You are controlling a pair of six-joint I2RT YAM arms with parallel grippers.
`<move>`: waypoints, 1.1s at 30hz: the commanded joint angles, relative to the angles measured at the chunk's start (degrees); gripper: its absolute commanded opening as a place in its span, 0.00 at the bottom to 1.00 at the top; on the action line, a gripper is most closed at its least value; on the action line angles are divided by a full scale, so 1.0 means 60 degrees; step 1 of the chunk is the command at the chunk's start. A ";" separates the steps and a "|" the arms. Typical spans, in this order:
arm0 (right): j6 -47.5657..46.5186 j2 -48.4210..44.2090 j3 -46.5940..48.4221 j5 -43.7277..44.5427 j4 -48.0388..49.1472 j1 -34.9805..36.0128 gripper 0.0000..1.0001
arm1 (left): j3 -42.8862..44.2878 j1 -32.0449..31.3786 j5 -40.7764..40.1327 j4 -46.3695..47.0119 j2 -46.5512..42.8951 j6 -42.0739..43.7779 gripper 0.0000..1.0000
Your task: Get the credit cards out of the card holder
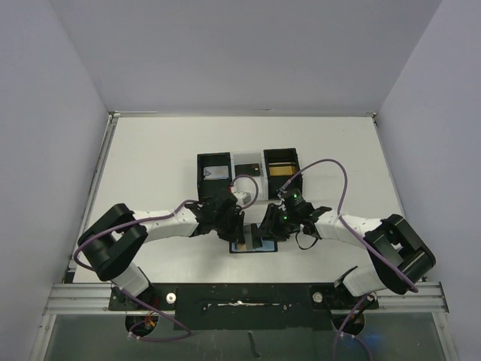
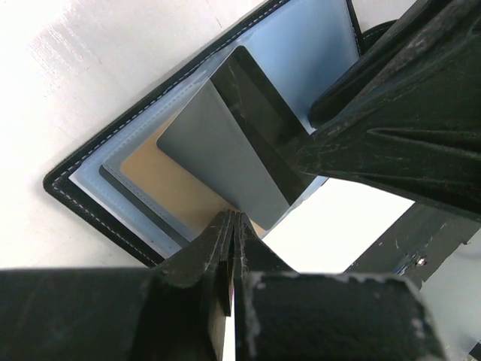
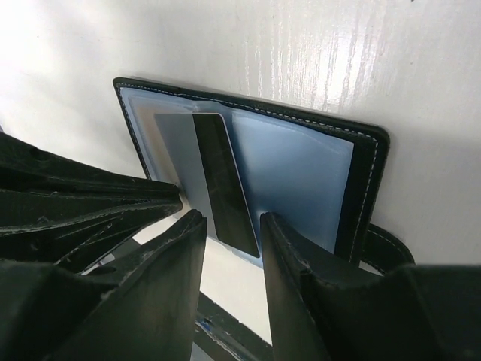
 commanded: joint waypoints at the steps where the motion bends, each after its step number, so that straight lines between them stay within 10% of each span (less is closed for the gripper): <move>1: 0.0395 0.0293 -0.0334 -0.0432 0.0897 0.0058 0.37 | -0.0782 -0.0076 -0.0540 -0.0182 0.0539 -0.0118 0.00; 18: 0.1224 0.0512 -0.1203 -0.2248 0.4297 -0.0336 0.00 | -0.1030 -0.0065 -0.0455 0.0339 0.0577 -0.0311 0.00; 33: 0.0753 -0.0715 -0.1958 -0.2156 0.3341 -0.1451 0.00 | -0.0842 -0.0079 -0.0326 0.0378 0.0357 -0.0140 0.00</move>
